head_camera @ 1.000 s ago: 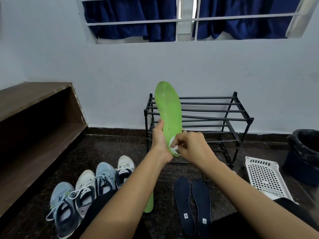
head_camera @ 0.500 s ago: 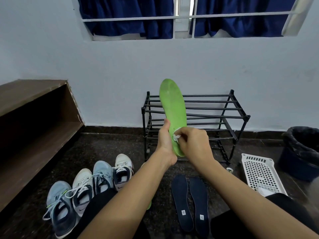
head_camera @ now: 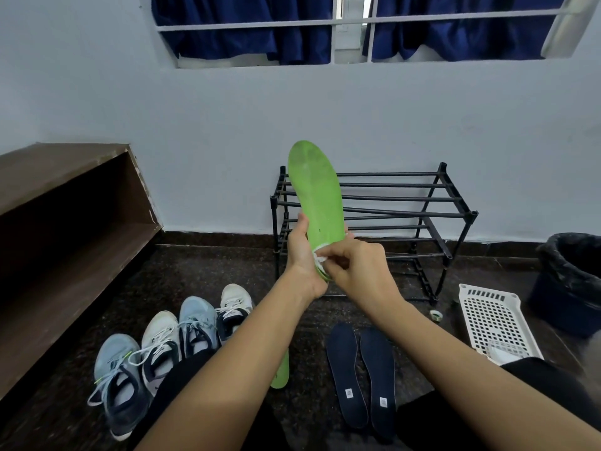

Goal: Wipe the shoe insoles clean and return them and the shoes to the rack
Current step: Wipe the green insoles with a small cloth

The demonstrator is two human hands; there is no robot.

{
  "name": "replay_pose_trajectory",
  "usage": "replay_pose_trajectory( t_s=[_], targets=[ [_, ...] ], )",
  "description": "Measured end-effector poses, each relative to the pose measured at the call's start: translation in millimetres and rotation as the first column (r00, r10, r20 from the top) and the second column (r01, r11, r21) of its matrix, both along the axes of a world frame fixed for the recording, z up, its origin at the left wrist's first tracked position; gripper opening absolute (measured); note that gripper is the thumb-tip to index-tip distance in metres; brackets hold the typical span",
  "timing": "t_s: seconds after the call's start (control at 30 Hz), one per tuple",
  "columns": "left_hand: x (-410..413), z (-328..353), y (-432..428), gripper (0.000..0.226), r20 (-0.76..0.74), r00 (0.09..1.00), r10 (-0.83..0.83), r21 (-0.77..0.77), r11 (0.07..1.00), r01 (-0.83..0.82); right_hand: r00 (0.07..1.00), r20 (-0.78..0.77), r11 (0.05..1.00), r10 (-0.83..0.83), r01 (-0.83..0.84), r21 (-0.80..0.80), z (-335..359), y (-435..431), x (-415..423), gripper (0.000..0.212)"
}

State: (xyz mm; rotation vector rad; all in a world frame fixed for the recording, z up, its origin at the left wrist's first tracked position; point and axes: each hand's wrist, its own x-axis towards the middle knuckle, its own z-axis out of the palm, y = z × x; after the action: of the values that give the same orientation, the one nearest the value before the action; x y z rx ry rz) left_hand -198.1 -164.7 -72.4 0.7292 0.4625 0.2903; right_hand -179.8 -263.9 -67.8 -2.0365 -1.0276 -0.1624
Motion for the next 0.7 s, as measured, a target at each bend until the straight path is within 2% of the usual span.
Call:
replay_pose_trajectory(
  t_s=[0.17, 0.27, 0.47, 0.57, 0.7],
  targets=[
    [-1, -5, -15, 0.058, -0.071, 0.996, -0.044, 0.023, 0.999, 0.046, 0.986, 0.000, 0.984, -0.168, 0.168, 0.055, -5, 8, 10, 0.020],
    [-2, -1, -13, 0.058, -0.056, 0.997, -0.047, 0.027, 0.998, 0.048, 0.992, -0.008, 0.989, -0.125, 0.125, 0.082, -2, 8, 9, 0.019],
    [-3, 7, 10, 0.067, -0.012, 1.000, 0.000, 0.008, 1.000, 0.000, 0.997, -0.053, 0.998, 0.051, -0.050, 0.024, 2, 3, -4, 0.016],
    [-2, 5, 12, 0.068, 0.001, 1.000, 0.001, 0.003, 1.000, -0.001, 0.997, -0.067, 0.999, 0.039, -0.037, 0.033, 0, 3, -7, 0.017],
    [-2, 1, 2, 0.066, -0.002, 0.999, -0.037, 0.029, 0.999, 0.037, 0.998, -0.014, 0.996, -0.057, 0.058, 0.074, -2, 8, -1, 0.020]
  ],
)
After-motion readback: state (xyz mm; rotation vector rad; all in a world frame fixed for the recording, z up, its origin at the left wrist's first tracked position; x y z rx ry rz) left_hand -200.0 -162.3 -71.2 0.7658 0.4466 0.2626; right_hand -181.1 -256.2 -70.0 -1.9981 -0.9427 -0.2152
